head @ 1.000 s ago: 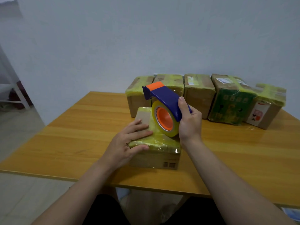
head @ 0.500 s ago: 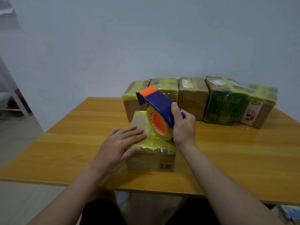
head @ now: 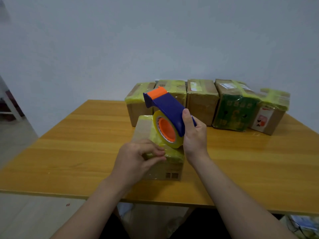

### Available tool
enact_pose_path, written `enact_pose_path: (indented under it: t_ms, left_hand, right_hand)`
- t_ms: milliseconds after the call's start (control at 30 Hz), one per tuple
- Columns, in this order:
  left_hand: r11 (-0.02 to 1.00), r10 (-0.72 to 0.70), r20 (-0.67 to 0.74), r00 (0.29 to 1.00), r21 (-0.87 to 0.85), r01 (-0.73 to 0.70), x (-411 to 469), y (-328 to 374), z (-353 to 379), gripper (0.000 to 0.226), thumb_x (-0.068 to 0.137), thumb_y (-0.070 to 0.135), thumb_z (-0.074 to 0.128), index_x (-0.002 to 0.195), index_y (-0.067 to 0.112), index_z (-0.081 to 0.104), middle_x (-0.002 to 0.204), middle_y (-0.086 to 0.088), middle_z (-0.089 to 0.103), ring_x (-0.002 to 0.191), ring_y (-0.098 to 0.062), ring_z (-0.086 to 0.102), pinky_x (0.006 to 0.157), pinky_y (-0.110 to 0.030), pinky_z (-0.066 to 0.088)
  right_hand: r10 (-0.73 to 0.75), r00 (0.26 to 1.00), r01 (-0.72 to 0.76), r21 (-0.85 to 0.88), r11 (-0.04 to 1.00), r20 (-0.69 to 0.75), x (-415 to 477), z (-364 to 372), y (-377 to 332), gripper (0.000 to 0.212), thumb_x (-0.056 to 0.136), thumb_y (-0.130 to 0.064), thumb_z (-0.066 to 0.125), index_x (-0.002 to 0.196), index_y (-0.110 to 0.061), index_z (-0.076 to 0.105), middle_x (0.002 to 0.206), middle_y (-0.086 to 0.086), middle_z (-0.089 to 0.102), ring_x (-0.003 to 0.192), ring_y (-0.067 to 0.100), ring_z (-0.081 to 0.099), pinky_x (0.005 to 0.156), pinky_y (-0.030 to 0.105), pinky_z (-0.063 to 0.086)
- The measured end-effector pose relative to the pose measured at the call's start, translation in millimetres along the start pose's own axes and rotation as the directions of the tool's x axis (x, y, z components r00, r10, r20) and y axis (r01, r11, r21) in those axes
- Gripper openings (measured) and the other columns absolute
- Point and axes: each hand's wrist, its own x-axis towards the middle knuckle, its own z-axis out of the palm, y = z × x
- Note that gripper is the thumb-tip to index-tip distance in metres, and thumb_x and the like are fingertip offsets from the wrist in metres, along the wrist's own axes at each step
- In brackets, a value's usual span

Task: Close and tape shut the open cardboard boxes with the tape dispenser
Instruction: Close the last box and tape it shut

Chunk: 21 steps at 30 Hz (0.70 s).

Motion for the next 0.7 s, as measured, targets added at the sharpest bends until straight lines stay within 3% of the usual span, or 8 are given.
enact_pose_path:
  t_ms: [100,167,333,533,600,700]
  left_hand:
    - [0.996,-0.079,0.072,0.994,0.037,0.077,13.1,4.1,-4.1,0.012,0.074,0.031,0.091,0.08,0.029,0.081,0.091,0.019,0.075,0.092,-0.001,0.07,0.083,-0.035,0.061]
    - [0.987,-0.147,0.135,0.98,0.09,0.135,20.6,6.7,-8.0,0.016,0.071,0.037,0.092,0.074,0.031,0.077,0.089,0.02,0.073,0.092,-0.001,0.068,0.082,-0.037,0.06]
    - [0.974,-0.225,0.113,0.968,0.067,0.218,24.0,15.3,-0.6,0.025,0.07,0.042,0.09,0.065,0.027,0.07,0.083,0.018,0.069,0.088,-0.002,0.064,0.08,-0.037,0.059]
    - [0.97,-0.167,0.169,0.971,0.205,0.131,29.5,22.3,-0.6,0.027,0.071,0.057,0.084,0.081,0.034,0.073,0.092,0.022,0.063,0.089,0.001,0.06,0.077,-0.031,0.057]
    - [0.978,-0.131,0.089,0.987,0.173,0.115,23.1,25.4,7.5,0.032,0.072,0.063,0.078,0.091,0.036,0.079,0.092,0.027,0.059,0.089,0.002,0.058,0.072,-0.023,0.052]
    - [0.983,-0.049,0.001,0.999,0.178,0.048,20.2,22.7,15.9,0.03,0.074,0.062,0.073,0.083,0.034,0.081,0.082,0.027,0.055,0.082,0.002,0.056,0.063,-0.021,0.045]
  right_hand:
    - [0.03,0.999,-0.03,-0.009,1.0,0.026,0.1,-3.0,0.2,0.05,0.094,-0.049,0.051,0.098,-0.003,0.069,0.078,0.001,0.071,0.07,0.011,0.065,0.059,0.02,0.051]
    - [0.052,0.999,-0.052,-0.003,0.999,0.016,-0.2,-3.1,-0.5,0.048,0.093,-0.05,0.051,0.102,-0.006,0.07,0.084,0.003,0.073,0.075,0.014,0.067,0.061,0.022,0.054]
    - [0.074,0.997,-0.074,-0.003,0.997,-0.007,-2.4,-0.6,-2.9,0.053,0.09,-0.054,0.052,0.11,-0.008,0.07,0.087,0.001,0.075,0.078,0.014,0.07,0.064,0.023,0.056]
    - [0.043,0.997,-0.041,0.024,0.999,-0.072,-8.3,3.3,-3.1,0.048,0.091,-0.051,0.051,0.106,-0.01,0.07,0.08,-0.003,0.074,0.072,0.01,0.068,0.06,0.021,0.053]
    - [0.046,0.992,-0.04,0.048,0.998,-0.119,-10.7,4.7,-0.6,0.046,0.091,-0.053,0.051,0.104,-0.013,0.072,0.08,-0.003,0.074,0.073,0.011,0.068,0.061,0.024,0.053]
    - [0.101,0.976,-0.079,0.119,0.99,-0.193,-7.6,4.2,0.8,0.047,0.09,-0.057,0.052,0.105,-0.018,0.074,0.087,0.001,0.076,0.082,0.019,0.069,0.073,0.037,0.055]
